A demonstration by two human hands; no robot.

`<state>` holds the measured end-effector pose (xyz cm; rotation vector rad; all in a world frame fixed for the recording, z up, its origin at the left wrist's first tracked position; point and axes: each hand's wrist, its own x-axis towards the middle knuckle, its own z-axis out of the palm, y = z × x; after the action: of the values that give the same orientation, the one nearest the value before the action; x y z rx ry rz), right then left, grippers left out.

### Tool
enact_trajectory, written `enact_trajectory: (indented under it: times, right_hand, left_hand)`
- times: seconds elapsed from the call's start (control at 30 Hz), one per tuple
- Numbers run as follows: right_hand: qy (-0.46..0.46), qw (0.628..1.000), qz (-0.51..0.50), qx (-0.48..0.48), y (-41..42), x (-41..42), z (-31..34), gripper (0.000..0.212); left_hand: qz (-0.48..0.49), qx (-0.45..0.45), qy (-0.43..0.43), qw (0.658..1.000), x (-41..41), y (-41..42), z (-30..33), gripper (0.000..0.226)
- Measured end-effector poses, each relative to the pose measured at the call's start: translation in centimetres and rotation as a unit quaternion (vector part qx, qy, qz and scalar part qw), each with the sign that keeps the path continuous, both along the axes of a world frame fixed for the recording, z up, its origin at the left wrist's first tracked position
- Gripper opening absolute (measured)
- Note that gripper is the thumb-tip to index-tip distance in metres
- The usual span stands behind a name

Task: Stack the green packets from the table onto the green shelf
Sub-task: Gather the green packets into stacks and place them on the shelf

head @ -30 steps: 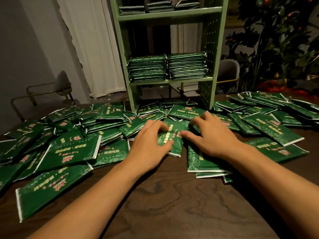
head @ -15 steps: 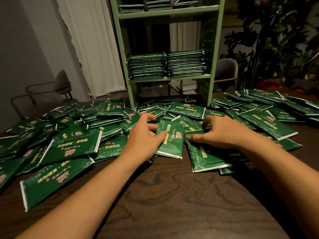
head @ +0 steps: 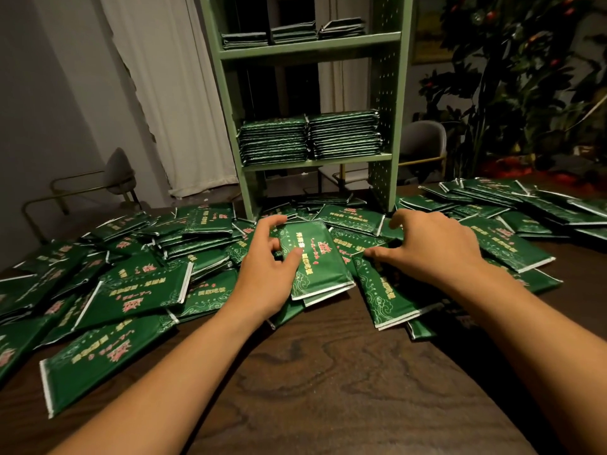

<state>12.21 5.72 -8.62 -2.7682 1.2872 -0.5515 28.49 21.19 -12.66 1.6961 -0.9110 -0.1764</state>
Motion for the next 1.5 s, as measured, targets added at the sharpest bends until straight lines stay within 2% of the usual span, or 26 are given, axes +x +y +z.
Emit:
enact_trajectory:
  times: [0.1, 0.2, 0.4, 0.5, 0.63, 0.7, 0.77, 0.87, 0.97, 1.07, 1.17, 1.27, 1.37, 1.43, 1.5]
  right_hand:
    - [-0.057, 0.989, 0.053, 0.129, -0.2, 0.1, 0.0, 0.078]
    - [-0.142, 0.958, 0.077, 0.239, -0.7, 0.0, 0.3, 0.071]
    - [-0.296, 0.887, 0.040, 0.352, -1.6, -0.5, 0.6, 0.032]
    - [-0.284, 0.903, 0.035, 0.321, -2.1, -0.3, 0.3, 0.026]
    - [-0.250, 0.958, -0.020, 0.142, -3.2, -0.4, 0.1, 0.023]
    - [-0.325, 0.939, 0.019, 0.108, -2.6, -0.5, 0.3, 0.020]
    - [-0.400, 0.895, 0.119, 0.158, -1.3, 0.0, 0.3, 0.017]
    - [-0.370, 0.887, 0.207, 0.185, 1.1, 1.5, -0.5, 0.012]
    - [-0.354, 0.894, 0.221, 0.162, 2.1, 2.6, -1.2, 0.014]
    - [-0.360, 0.906, 0.186, 0.119, 1.7, 2.6, -1.2, 0.014]
    - [-0.366, 0.917, 0.133, 0.084, 0.8, 2.1, -1.3, 0.015]
    - [-0.373, 0.915, 0.120, 0.097, 0.0, 2.0, -1.6, 0.015]
    - [-0.403, 0.893, 0.163, 0.117, 0.1, 2.0, -1.6, 0.013]
    - [-0.416, 0.869, 0.224, 0.149, 0.8, 2.1, -1.2, 0.010]
    - [-0.402, 0.861, 0.270, 0.156, 1.5, 2.3, -1.1, 0.010]
  left_hand:
    - [0.005, -0.005, 0.030, 1.000, -0.1, -0.1, 0.1, 0.059]
    - [0.009, -0.002, 0.060, 0.998, 0.1, 0.0, 0.2, 0.068]
    - [0.028, 0.007, 0.098, 0.995, -0.1, 0.0, 0.4, 0.039]
    - [0.036, 0.019, 0.098, 0.994, 0.1, -0.1, 0.3, 0.036]
    - [0.033, 0.018, 0.099, 0.994, 0.0, 0.0, 0.2, 0.033]
    - [0.031, 0.015, 0.105, 0.994, 0.1, 0.0, 0.2, 0.033]
    - [0.025, 0.002, 0.120, 0.992, 0.2, -0.1, 0.3, 0.033]
    - [0.009, -0.018, 0.141, 0.990, 0.4, -0.4, 0.4, 0.038]
    - [0.004, -0.044, 0.149, 0.988, 0.3, -0.6, 0.5, 0.030]
    - [0.036, -0.062, 0.119, 0.990, 0.7, -0.4, 0.6, 0.023]
    - [0.071, -0.077, 0.104, 0.989, 0.9, -0.2, 0.7, 0.025]
    - [0.092, -0.103, 0.092, 0.986, 0.5, 0.3, 1.4, 0.038]
    - [0.113, -0.167, 0.075, 0.977, 0.5, 0.7, 2.1, 0.050]
    - [0.097, -0.173, 0.081, 0.977, 0.2, 0.8, 2.4, 0.039]
    - [0.041, -0.161, 0.126, 0.978, -0.5, 0.6, 2.3, 0.025]
